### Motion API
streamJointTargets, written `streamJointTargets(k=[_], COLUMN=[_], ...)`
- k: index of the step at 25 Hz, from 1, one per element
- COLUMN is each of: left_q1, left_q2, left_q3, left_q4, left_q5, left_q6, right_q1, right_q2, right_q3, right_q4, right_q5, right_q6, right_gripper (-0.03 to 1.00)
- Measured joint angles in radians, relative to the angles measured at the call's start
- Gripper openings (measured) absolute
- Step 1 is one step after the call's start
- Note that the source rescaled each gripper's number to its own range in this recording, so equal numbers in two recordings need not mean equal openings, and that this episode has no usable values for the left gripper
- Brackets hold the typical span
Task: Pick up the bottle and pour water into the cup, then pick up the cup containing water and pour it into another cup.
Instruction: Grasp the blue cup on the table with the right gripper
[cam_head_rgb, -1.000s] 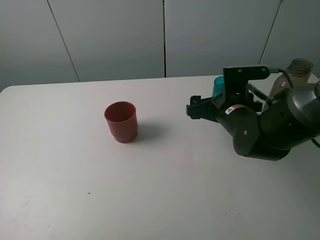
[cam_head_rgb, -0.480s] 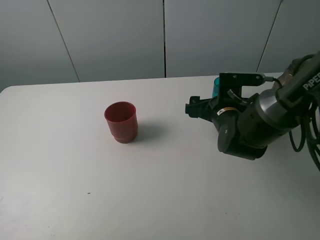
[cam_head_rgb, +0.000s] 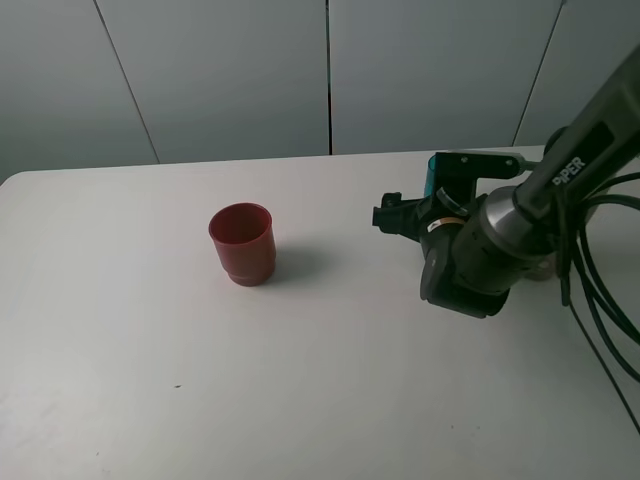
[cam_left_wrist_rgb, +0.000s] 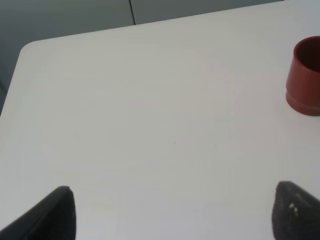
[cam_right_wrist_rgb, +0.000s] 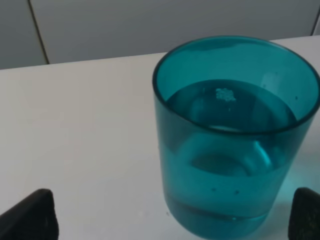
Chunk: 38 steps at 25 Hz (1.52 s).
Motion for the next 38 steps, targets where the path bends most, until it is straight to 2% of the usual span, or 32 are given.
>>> streamJointTargets(k=[13,38], left_q1=[0.0,0.0], left_q2=[0.0,0.0], left_q3=[0.0,0.0], left_q4=[0.0,0.0], left_q5=[0.0,0.0], left_q6=[0.0,0.0], right_q1=[-0.071,-0.096], right_q2=[0.03,0.126], right_q3=[-0.089,-0.212], right_q4=[0.035,0.061], right_q5=[0.045,0.061], right_q6=[-0.022,-0.097], right_gripper=[1.0,1.0])
